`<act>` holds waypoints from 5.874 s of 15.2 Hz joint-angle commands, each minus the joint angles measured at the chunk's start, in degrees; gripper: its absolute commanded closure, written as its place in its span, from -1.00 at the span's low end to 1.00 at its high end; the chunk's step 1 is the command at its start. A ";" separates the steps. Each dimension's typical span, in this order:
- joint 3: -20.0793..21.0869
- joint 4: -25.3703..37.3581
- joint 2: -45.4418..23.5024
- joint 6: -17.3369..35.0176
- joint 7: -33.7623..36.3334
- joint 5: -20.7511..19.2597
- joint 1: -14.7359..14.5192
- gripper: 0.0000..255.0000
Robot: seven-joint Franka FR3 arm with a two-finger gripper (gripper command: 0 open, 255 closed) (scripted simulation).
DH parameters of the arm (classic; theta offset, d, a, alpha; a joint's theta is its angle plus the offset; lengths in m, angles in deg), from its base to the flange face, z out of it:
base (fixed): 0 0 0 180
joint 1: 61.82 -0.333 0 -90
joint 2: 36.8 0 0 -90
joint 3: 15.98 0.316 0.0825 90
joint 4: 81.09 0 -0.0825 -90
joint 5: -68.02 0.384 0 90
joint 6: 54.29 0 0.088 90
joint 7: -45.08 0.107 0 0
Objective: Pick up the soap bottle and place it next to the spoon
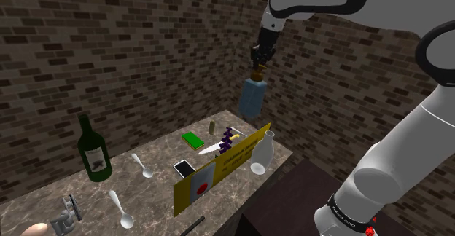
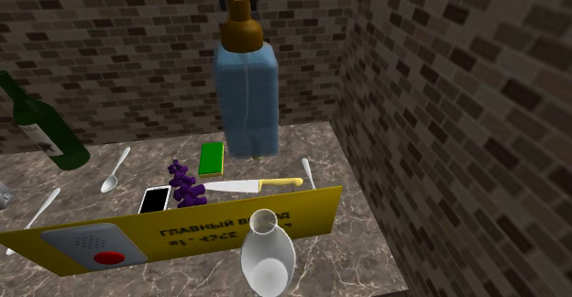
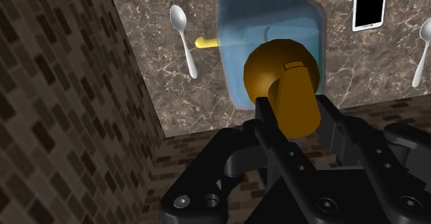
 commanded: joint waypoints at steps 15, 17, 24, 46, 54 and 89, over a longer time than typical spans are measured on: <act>8.93 2.07 1.92 -3.95 15.24 -0.04 -6.33 1.00; 10.61 2.49 1.59 -4.06 18.07 -0.08 -7.48 1.00; 16.58 6.16 -1.52 -4.82 28.18 -0.90 -11.53 1.00; 28.99 43.18 -31.55 -16.16 57.83 -15.83 -32.86 1.00; 29.08 32.18 -28.45 -8.17 58.26 -14.38 -30.51 1.00; 27.70 7.05 -29.97 17.98 61.82 -16.49 -28.43 1.00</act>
